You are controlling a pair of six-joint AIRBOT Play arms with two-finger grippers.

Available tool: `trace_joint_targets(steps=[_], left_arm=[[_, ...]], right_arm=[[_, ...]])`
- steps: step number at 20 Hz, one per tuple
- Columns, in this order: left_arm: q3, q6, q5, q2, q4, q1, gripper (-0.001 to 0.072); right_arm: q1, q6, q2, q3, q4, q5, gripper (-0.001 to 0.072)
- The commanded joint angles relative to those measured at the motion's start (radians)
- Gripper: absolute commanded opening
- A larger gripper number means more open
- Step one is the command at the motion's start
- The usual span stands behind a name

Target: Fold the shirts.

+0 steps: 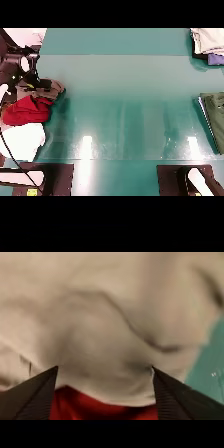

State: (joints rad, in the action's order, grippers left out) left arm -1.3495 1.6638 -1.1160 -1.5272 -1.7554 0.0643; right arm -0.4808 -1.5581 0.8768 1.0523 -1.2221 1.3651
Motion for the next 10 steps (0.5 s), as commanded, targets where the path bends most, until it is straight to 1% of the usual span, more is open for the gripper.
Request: trace_joint_targets(steps=[1, 2, 3, 4, 5, 7, 8, 9, 10], left_arm=[[0.069, 0.013, 0.149, -0.001, -0.001, 0.023, 0.0677], [0.068, 0.013, 0.165, -0.001, 0.011, 0.023, 0.0669], [0.066, 0.012, 0.168, -0.001, 0.023, 0.023, 0.0469], [0.066, 0.012, 0.172, -0.001, 0.034, 0.023, 0.0211], [0.066, 0.011, 0.175, -0.001, 0.040, 0.023, 0.0016], [0.045, 0.009, 0.159, 0.008, 0.065, 0.023, 0.0022], [0.021, -0.010, 0.152, 0.023, 0.087, 0.023, 0.0021], [-0.016, -0.059, 0.154, 0.046, 0.131, 0.022, 0.0021], [-0.068, -0.129, 0.156, 0.080, 0.176, 0.013, 0.0021]], right_arm=[[0.001, -0.001, 0.000, 0.000, 0.001, -0.002, 0.0025], [0.001, -0.001, 0.000, 0.000, 0.000, -0.002, 0.0025], [0.001, -0.001, 0.000, 0.000, 0.001, -0.003, 0.0025], [0.001, -0.001, 0.000, 0.000, 0.000, -0.004, 0.0024], [0.001, -0.001, 0.000, 0.000, 0.000, -0.004, 0.0025], [0.001, -0.001, 0.000, 0.000, 0.001, -0.005, 0.0025], [0.001, -0.001, 0.000, 0.001, 0.001, -0.008, 0.0024], [0.001, -0.001, 0.000, 0.013, 0.000, -0.009, 0.0025], [0.001, -0.001, 0.000, 0.039, 0.001, -0.011, 0.0025]])
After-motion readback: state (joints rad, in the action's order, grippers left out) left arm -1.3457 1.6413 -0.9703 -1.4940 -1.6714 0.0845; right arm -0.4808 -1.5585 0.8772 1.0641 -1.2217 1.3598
